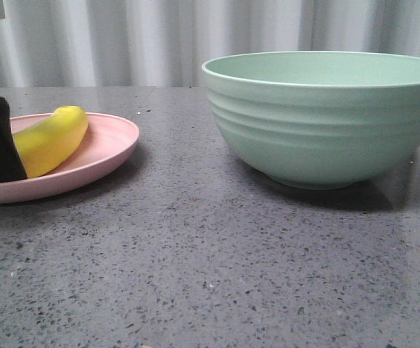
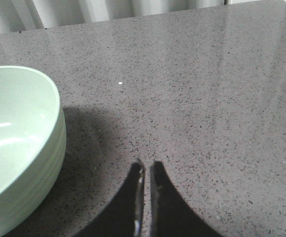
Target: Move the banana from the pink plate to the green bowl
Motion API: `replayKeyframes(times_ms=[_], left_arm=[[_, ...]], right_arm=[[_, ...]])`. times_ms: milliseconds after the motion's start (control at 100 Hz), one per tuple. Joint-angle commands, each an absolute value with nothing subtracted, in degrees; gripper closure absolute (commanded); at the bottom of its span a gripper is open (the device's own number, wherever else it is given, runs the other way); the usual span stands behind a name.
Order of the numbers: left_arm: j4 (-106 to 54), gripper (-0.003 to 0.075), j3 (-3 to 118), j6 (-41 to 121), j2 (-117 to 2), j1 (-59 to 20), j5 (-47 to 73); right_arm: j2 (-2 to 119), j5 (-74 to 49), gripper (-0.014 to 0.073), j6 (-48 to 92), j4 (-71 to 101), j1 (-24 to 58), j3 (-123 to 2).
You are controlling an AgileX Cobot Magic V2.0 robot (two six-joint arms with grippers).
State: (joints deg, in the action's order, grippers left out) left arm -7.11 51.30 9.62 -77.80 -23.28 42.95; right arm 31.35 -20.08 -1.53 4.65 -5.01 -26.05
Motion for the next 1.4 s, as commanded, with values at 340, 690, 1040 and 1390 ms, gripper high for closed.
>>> replayKeyframes(times_ms=[340,690,1040,1390], left_arm=[[-7.52,0.0732,53.3,9.82,-76.57,-23.74,39.28],[-11.55,0.074,53.3,14.38,-76.57,-23.74,38.66],[-12.59,0.0741,55.7,17.21,-76.34,-28.4,42.0],[-12.59,0.0741,68.08,17.21,-71.31,-37.71,45.32]], right_arm=[[31.88,-15.74,0.0665,-1.09,4.59,-5.35,-28.07],[31.88,-15.19,0.0665,-1.09,4.59,-5.35,-28.28],[31.88,-15.98,0.0665,-1.09,4.59,-5.35,-28.54],[34.81,-31.36,0.0607,0.0,5.06,-1.2,-40.91]])
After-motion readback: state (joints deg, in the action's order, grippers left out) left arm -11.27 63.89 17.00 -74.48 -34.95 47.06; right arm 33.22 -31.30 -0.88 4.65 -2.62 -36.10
